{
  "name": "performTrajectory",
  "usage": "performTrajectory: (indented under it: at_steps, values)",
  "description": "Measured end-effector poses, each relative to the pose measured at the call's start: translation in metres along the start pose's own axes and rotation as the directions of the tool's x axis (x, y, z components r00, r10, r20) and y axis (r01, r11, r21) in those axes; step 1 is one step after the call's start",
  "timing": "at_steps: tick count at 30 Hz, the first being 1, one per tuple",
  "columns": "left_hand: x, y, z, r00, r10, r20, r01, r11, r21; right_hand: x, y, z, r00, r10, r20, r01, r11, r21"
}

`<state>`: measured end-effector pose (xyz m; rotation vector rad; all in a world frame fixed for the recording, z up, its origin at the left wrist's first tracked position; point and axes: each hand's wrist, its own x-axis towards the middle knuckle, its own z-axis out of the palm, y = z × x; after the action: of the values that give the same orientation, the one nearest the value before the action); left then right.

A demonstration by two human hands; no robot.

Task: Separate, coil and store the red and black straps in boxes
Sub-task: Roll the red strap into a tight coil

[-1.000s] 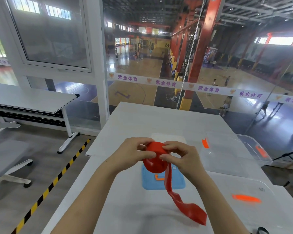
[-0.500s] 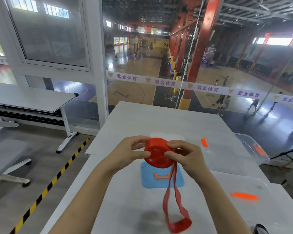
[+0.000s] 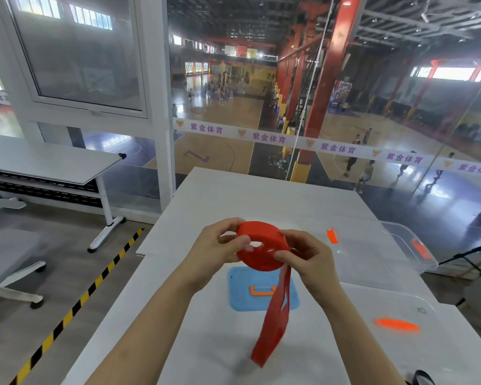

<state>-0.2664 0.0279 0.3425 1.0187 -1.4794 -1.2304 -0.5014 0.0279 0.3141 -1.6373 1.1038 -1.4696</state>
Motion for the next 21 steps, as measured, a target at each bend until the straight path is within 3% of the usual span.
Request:
performTrajectory:
  at_steps: [3, 7, 11, 17, 21]
  values:
    - [0.001, -0.002, 0.000, 0.998, -0.046, 0.050, 0.046, 0.999, 0.000, 0.004, -0.006, -0.001, 0.998, 0.045, -0.038, -0.044, 0.999, 0.019]
    - [0.007, 0.000, -0.009, 0.990, -0.088, 0.113, 0.052, 0.956, 0.289, 0.014, -0.012, -0.004, 0.997, 0.068, 0.042, -0.066, 0.996, -0.052]
    - [0.010, 0.008, 0.000, 0.986, -0.069, 0.149, -0.003, 0.900, 0.436, 0.017, -0.016, 0.003, 0.989, 0.027, 0.143, -0.003, 0.987, -0.161]
    - [0.010, 0.000, -0.002, 1.000, -0.015, -0.002, 0.015, 0.989, 0.144, 0.018, -0.008, 0.005, 0.996, 0.051, 0.070, -0.051, 0.999, -0.003]
    - [0.009, 0.001, -0.003, 0.999, -0.025, -0.045, 0.020, 0.994, -0.111, 0.016, -0.001, -0.003, 0.993, 0.108, 0.050, -0.110, 0.993, 0.041]
